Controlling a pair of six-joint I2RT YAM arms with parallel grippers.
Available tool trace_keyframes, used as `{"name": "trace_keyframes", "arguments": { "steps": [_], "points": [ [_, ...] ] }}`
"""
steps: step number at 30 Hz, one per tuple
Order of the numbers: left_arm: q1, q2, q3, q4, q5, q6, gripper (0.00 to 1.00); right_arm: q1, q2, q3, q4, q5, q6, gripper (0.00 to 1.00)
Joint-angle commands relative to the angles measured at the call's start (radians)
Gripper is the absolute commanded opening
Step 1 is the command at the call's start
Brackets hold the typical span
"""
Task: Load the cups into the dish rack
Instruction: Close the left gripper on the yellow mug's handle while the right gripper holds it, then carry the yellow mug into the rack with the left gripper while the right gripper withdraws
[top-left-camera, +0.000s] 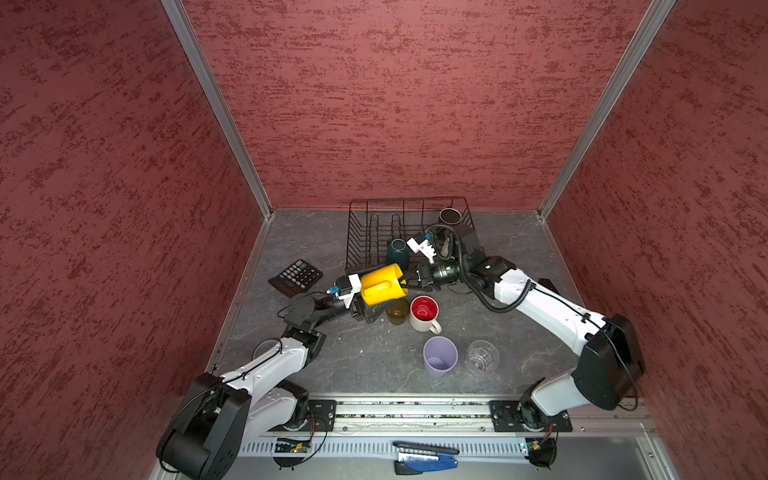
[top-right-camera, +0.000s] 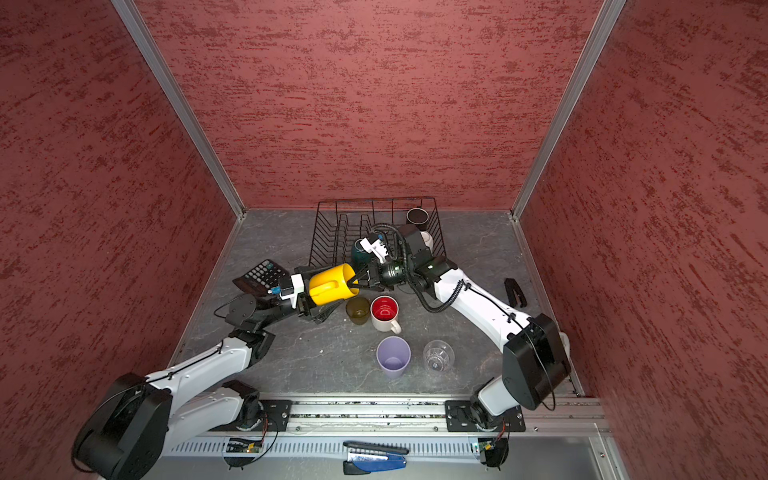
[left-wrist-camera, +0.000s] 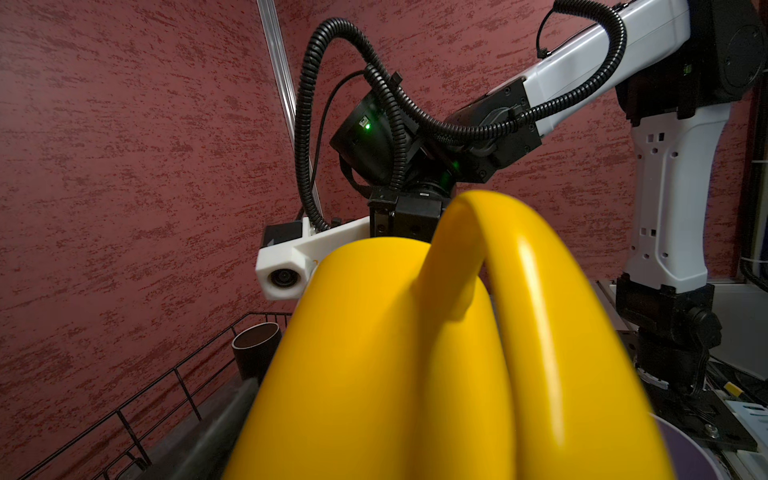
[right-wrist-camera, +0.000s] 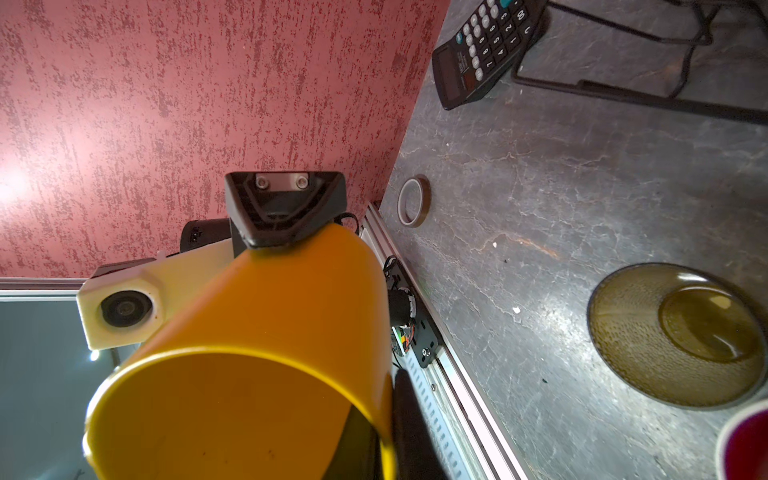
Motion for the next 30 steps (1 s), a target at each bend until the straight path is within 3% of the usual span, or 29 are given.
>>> {"name": "trace_keyframes", "arguments": {
  "steps": [1,3,9,11,14,19,24,27,30],
  "points": [
    [0.011,0.009,0.033,0.031,0.005,-0.027,0.83,0.011,-0.014,0.000,0.096,-0.068,0.021,0.00],
    [0.012,0.010,0.037,0.031,0.004,-0.037,0.75,0.011,-0.013,-0.008,0.122,-0.073,0.037,0.00],
    [0.022,0.009,0.040,0.031,-0.005,-0.044,0.67,0.011,-0.016,-0.037,0.232,-0.101,0.117,0.00],
    [0.030,0.007,0.050,0.026,-0.016,-0.068,0.55,0.012,-0.019,-0.034,0.228,-0.093,0.116,0.03],
    [0.055,-0.001,0.081,-0.028,-0.046,-0.129,0.22,0.011,-0.021,-0.024,0.220,-0.081,0.111,0.18],
    [0.082,-0.045,0.108,-0.126,-0.142,-0.176,0.00,0.009,-0.021,-0.001,0.201,-0.042,0.100,0.37],
    [0.103,-0.130,0.174,-0.362,-0.216,-0.185,0.00,-0.019,-0.026,-0.002,0.198,0.002,0.100,0.55],
    [0.110,-0.174,0.261,-0.593,-0.292,-0.189,0.00,-0.069,-0.044,-0.005,0.148,0.046,0.067,0.70],
    [0.135,-0.172,0.390,-0.883,-0.356,-0.218,0.00,-0.127,-0.053,0.034,-0.008,0.158,-0.046,0.82]
  ]
}}
